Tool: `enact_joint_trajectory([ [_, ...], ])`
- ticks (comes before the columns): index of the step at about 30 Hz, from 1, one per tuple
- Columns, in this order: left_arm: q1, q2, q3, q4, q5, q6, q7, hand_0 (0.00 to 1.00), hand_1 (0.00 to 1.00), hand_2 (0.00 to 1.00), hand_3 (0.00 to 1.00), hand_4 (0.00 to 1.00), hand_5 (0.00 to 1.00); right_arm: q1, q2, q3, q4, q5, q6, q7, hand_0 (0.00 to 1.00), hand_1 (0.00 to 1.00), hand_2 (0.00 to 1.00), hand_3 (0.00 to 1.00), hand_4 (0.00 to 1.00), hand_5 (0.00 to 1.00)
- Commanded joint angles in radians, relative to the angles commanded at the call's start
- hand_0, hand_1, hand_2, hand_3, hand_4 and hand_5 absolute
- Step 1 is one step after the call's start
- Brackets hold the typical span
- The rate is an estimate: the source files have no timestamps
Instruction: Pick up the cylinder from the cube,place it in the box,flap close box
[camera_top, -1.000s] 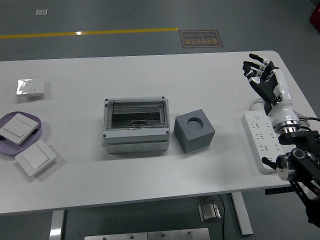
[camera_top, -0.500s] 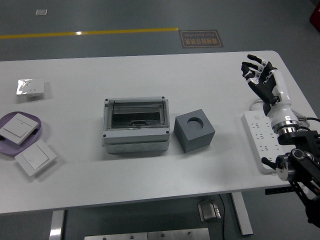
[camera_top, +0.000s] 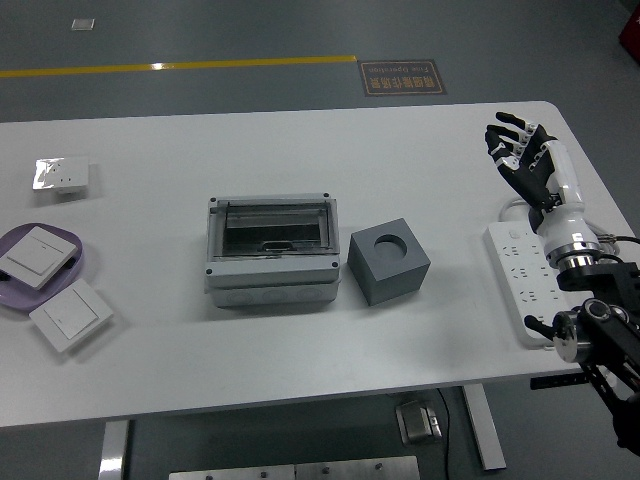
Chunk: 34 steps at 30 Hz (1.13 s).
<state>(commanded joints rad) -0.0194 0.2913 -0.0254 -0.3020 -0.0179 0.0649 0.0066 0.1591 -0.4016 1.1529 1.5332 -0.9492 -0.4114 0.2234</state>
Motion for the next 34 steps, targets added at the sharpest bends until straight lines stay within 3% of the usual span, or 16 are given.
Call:
enact_joint_trajectory([
  [34,0.000,0.001,-0.001,0.000,0.002,0.000,0.003,0.614,0.628,0.605,0.627,0.707,0.240,0.003,0.002,-0.017,-0.019,0.017,-0.007,0.009,0.745,0.723,0.715,0.705,0.702,0.281],
])
